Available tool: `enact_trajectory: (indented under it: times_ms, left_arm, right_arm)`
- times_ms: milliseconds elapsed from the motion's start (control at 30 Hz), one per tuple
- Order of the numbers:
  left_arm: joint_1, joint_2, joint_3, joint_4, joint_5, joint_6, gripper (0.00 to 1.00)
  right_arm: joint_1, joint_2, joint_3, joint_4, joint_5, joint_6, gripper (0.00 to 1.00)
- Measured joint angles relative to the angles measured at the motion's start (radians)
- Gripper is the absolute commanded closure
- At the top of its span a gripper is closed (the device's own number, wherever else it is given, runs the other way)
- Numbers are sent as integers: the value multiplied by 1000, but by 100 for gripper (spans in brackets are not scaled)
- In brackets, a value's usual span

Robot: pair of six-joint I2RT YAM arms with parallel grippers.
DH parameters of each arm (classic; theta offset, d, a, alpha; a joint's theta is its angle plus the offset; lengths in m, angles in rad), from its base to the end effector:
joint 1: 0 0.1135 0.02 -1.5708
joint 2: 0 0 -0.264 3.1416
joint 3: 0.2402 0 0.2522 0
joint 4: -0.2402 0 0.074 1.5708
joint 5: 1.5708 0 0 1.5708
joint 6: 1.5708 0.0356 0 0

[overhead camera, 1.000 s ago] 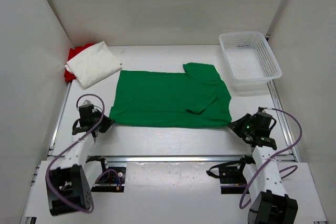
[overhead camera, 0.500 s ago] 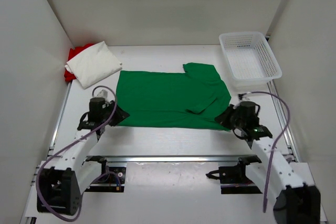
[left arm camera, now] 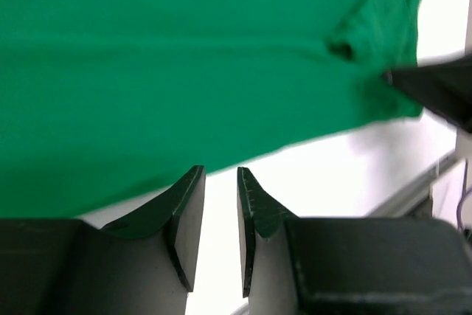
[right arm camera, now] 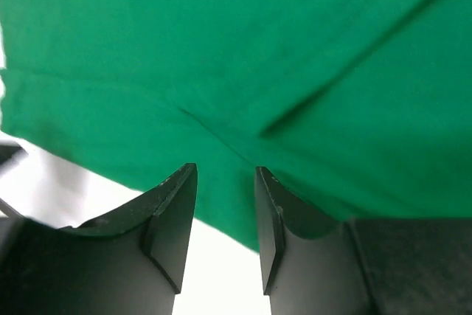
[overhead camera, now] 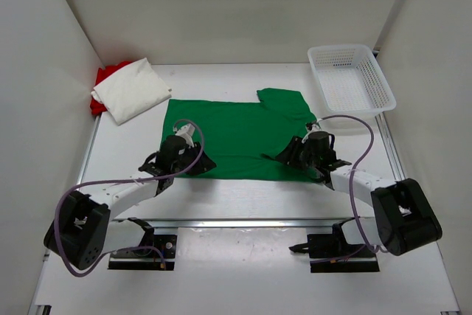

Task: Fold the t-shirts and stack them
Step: Fold the flattened tshirt in 1/3 of the way

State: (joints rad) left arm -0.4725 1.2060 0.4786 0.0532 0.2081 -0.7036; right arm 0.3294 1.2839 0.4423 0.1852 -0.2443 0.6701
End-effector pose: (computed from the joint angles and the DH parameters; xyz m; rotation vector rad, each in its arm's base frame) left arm 0.2047 -0.1129 0.1741 -0.1551 2.3692 -0.8387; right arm 0.2236 0.0855 0.1578 0.2560 2.3171 0.7993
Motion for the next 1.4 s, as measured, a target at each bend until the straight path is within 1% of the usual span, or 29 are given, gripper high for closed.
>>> enact_trajectory:
  times_ms: [200,267,433,633,667,767,867,900,967,1033,1100,1133,1200,1267,1400]
  left_arm:
    - [-85,3,-32,70,3,-21,67]
    - [-85,4,-41,97,6,-27,66]
    - [-76,5,-69,121,6,-38,66]
    - [-76,18,-75,146,18,-50,67]
    - [-73,18,-76,149,19,-53,67]
    - [-59,18,-76,153,21,-57,67]
    - [-47,18,-76,153,22,-64,68]
    - [-46,18,-76,153,22,-66,67]
    - [-48,17,-74,148,21,-68,67]
    - [-56,15,-74,137,14,-66,67]
    - [-69,14,-73,128,8,-61,68]
    - [-79,15,-73,123,3,-59,68]
    - [-86,18,-73,117,-2,-56,69]
    - [-86,27,-73,117,-6,-57,69]
    - [-92,84,-55,112,-38,-56,70]
  right_arm:
    - [-25,92,7,91,-8,30,65]
    - [-32,121,13,96,-11,39,65]
    - [-37,165,36,124,-27,51,67]
    - [-39,253,118,160,-51,63,66]
    - [-42,271,134,167,-56,63,68]
    - [-63,343,209,174,-95,75,68]
    - [-98,451,369,155,-145,91,69]
    - [-106,475,425,141,-156,89,68]
    - [-114,483,496,120,-162,77,65]
    - [-111,434,498,114,-152,53,65]
    - [-92,338,434,93,-125,23,86]
    - [-71,274,378,85,-107,10,95]
    - [-19,186,300,57,-84,-15,100]
    - [64,140,245,21,-47,-44,100]
    - [214,176,228,-52,1,-98,100]
